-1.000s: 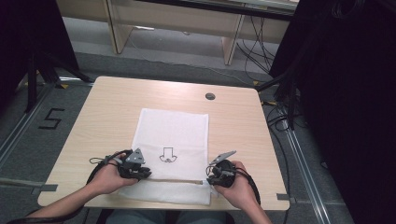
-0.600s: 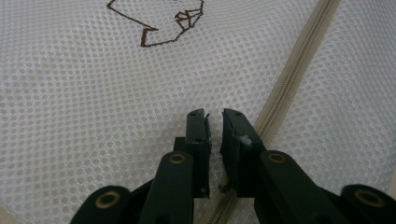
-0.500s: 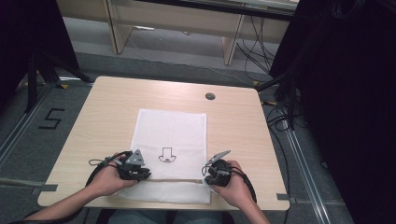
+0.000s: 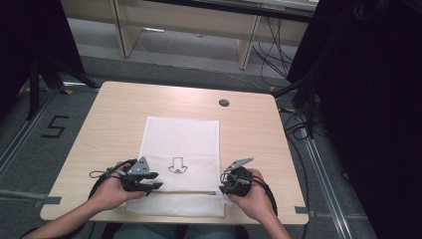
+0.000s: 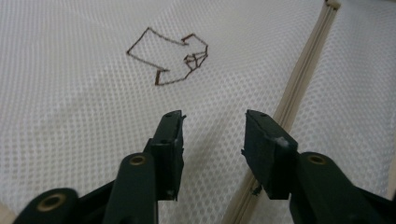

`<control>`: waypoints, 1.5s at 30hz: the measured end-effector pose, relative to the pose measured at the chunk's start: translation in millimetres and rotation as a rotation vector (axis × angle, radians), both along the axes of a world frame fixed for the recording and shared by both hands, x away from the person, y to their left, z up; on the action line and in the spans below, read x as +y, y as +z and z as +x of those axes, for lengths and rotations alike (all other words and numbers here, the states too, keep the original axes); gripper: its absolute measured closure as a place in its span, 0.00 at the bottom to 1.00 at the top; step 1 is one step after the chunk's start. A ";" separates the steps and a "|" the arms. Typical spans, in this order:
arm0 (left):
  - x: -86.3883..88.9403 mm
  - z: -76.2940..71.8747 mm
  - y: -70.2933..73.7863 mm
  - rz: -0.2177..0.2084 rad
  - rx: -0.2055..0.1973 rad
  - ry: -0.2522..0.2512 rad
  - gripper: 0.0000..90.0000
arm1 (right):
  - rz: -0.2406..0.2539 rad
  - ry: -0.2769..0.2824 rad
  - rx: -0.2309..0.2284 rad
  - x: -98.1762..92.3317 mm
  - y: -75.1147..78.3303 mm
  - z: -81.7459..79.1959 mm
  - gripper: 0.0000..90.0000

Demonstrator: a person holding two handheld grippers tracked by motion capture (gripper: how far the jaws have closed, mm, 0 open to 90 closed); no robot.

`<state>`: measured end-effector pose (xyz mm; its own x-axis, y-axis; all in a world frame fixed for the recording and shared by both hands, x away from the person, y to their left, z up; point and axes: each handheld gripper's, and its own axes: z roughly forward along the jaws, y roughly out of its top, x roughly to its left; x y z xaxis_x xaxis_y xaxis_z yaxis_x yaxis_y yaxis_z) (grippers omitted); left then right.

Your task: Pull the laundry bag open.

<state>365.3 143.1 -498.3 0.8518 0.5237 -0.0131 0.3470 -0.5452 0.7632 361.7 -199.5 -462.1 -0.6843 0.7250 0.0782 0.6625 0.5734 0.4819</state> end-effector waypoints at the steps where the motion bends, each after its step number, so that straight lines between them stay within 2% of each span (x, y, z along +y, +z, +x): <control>1: -1.2 0.1 0.6 -0.007 -0.006 -0.012 0.61 | -0.001 0.006 -0.007 -1.4 -1.3 1.5 0.82; 2: -3.4 0.0 0.9 -0.024 -0.021 -0.017 0.58 | 0.003 -0.003 0.000 -2.2 -2.5 2.6 0.81; 4: -4.5 0.3 1.6 -0.023 -0.017 -0.027 0.53 | 0.010 -0.004 -0.001 -3.0 -3.9 4.0 0.81; 5: -6.6 0.5 1.4 -0.025 -0.022 -0.026 0.52 | 0.012 -0.038 0.015 -3.5 -3.4 3.4 0.82; 6: -9.8 0.4 2.0 -0.043 -0.012 -0.031 0.51 | 0.014 -0.047 0.022 -2.9 -2.9 2.1 0.82; 7: -10.9 -0.1 1.9 -0.051 -0.002 -0.029 0.51 | 0.018 -0.014 -0.005 -4.2 -3.4 3.1 0.83; 10: -15.1 -1.6 2.9 -0.044 -0.025 -0.039 0.51 | 0.019 -0.016 -0.009 -4.1 -2.1 1.5 0.84; 11: -18.0 -2.5 4.8 -0.043 -0.032 -0.046 0.51 | 0.022 -0.001 -0.034 -4.6 -2.4 2.1 0.85; 12: -20.5 -3.0 5.2 -0.055 -0.029 -0.050 0.52 | 0.017 -0.002 -0.039 -3.4 -1.8 2.1 0.87; 13: -22.4 -3.1 6.3 -0.050 -0.029 -0.062 0.52 | 0.011 -0.006 -0.033 -2.0 -1.2 1.3 0.89; 14: -25.1 -4.2 5.7 -0.069 -0.020 -0.067 0.53 | 0.008 0.005 -0.036 -1.3 -1.4 1.6 0.91; 16: -29.3 -3.9 6.3 -0.051 -0.021 -0.090 0.54 | -0.002 -0.004 -0.019 0.9 -0.7 -0.4 0.96; 17: -33.9 -4.9 6.2 -0.067 -0.002 -0.109 0.55 | -0.011 0.006 -0.016 3.9 -0.5 -1.7 1.00; 18: -33.9 -4.9 6.2 -0.067 -0.002 -0.109 0.55 | -0.011 0.006 -0.016 3.9 -0.5 -1.7 1.00; 19: -36.9 -5.1 6.1 -0.068 -0.022 -0.108 0.55 | -0.014 0.012 -0.023 4.6 -1.2 -1.3 1.00; 20: -38.0 -4.9 7.0 -0.057 -0.019 -0.106 0.56 | -0.009 0.022 -0.025 5.9 -1.5 0.0 1.00; 21: -40.4 -4.2 7.4 -0.070 -0.020 -0.114 0.57 | -0.014 0.029 -0.023 6.8 -2.2 0.7 1.00; 22: -42.3 -3.7 8.0 -0.068 -0.025 -0.110 0.59 | -0.017 0.021 0.005 9.3 -4.0 0.8 1.00; 24: -46.2 -1.8 8.8 -0.072 -0.030 -0.119 0.63 | -0.014 0.033 -0.001 9.9 -6.8 1.8 1.00; 27: -51.6 -0.6 8.2 -0.054 -0.042 -0.147 0.68 | -0.019 0.044 0.032 10.9 -10.0 2.5 1.00; 30: -58.3 -0.1 6.0 -0.063 -0.028 -0.180 0.73 | -0.024 0.039 0.053 11.7 -16.5 2.8 1.00; 33: -61.5 -0.7 6.5 -0.057 -0.021 -0.193 0.75 | -0.014 0.036 0.073 13.8 -21.1 2.5 1.00; 34: -63.9 -1.7 6.4 -0.065 -0.027 -0.188 0.75 | -0.026 0.021 0.084 14.8 -20.6 2.1 1.00; 35: -66.1 -2.1 7.6 -0.065 -0.020 -0.196 0.75 | -0.039 0.027 0.082 15.9 -19.9 2.2 1.00; 36: -68.3 -2.2 8.1 -0.064 -0.023 -0.202 0.76 | -0.045 0.050 0.061 16.9 -20.5 3.1 1.00; 40: -80.9 -4.0 8.6 -0.057 -0.024 -0.236 0.76 | -0.061 0.056 0.054 18.2 -20.3 1.9 1.00; 44: -89.9 -3.6 9.6 -0.045 -0.024 -0.257 0.76 | -0.072 0.024 0.079 19.1 -18.9 0.5 1.00; 45: -93.1 -3.4 9.6 -0.050 -0.023 -0.264 0.76 | -0.061 0.010 0.102 20.2 -18.8 -0.7 1.00</control>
<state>362.0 49.9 -488.6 0.9592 0.2824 -0.0122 0.1797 -0.5761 0.7973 361.0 -179.3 -480.9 -0.6821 0.7238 0.1040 0.7006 0.6062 0.3763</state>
